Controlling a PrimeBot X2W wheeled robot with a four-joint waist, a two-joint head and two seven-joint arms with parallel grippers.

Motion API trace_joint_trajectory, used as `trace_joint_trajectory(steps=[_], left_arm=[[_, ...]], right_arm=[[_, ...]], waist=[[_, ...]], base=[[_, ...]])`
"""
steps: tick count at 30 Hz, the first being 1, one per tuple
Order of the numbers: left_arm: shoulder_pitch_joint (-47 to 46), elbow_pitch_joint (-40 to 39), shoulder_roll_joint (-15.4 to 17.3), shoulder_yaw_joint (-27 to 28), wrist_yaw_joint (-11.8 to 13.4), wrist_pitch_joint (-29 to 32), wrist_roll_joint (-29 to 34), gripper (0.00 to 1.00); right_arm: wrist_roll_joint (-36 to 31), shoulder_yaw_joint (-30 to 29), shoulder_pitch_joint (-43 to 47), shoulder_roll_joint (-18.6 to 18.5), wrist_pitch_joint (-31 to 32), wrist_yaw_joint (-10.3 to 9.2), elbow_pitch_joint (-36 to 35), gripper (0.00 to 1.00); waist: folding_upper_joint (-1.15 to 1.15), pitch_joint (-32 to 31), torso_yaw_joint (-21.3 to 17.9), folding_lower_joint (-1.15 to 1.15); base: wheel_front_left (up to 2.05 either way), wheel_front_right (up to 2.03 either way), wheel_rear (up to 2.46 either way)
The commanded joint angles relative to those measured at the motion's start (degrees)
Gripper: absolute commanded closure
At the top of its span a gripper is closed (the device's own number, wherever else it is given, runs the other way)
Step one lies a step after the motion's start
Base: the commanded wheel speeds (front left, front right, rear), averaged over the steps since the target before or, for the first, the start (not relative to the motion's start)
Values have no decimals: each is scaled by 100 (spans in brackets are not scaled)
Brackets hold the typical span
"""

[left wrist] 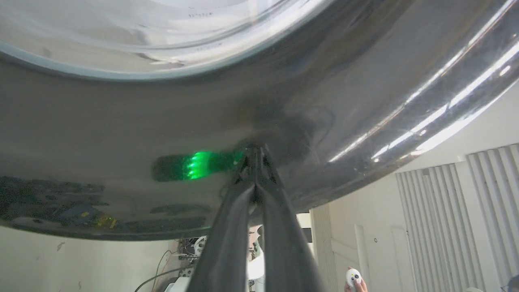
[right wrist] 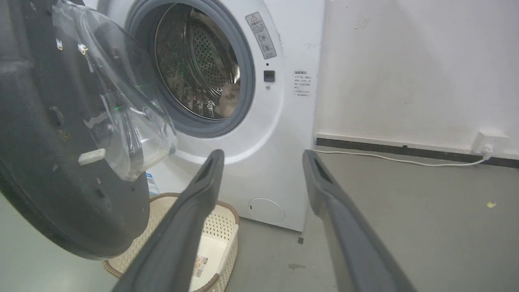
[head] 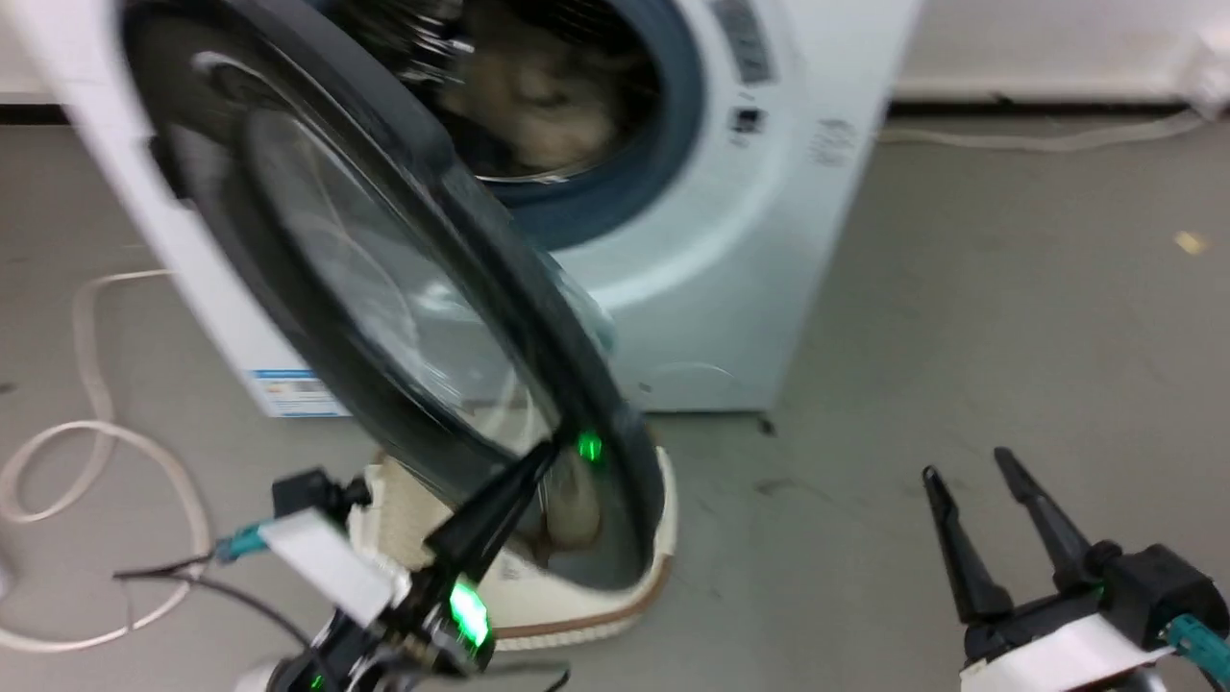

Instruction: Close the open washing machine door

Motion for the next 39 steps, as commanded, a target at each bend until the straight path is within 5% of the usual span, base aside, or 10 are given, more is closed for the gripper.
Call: trace_joint_trajectory(steps=[1,15,22,29,30,31,32,39], left_arm=[[-224,86,-13,-103,-99,-140,-56,100],[-2904,2045,-13,-362,-370,-2370,-664,100],[-3749,3085,-14,-495,-403,-2835,-489,100],[-3416,2811,4,-534,-406,-2864,-163,100],[-3104,2496,27,-550,-406,-2900,66,79],[-3104,2496,27,-550,-406,-2900,66,79],[-2728,2136,96,-626,-406,-2953,368,0],[-1488,992,801,-1395,-407,-3592,2002,0]], right_arm=[[55,-6,-101,-3,-24,5,-15,0],[234,140,-513,190,-24,5,53,0],[236,122,-592,252,-24,5,81,0],[197,77,-537,281,-24,5,67,0],[181,63,-479,273,-24,5,59,0],[181,63,-479,273,-24,5,59,0],[165,20,-402,255,-24,5,54,0],[144,-115,-114,169,-24,5,45,0]], waist=[[0,422,-538,-1],[0,1099,-1563,-1],[0,1174,-1596,-1],[0,906,-1347,-1],[0,772,-1216,-1],[0,772,-1216,-1],[0,622,-1048,-1],[0,129,-447,-1]], base=[[0,0,0],[0,0,0],[0,0,0],[0,0,0],[0,0,0],[0,0,0],[0,0,0],[0,0,0]])
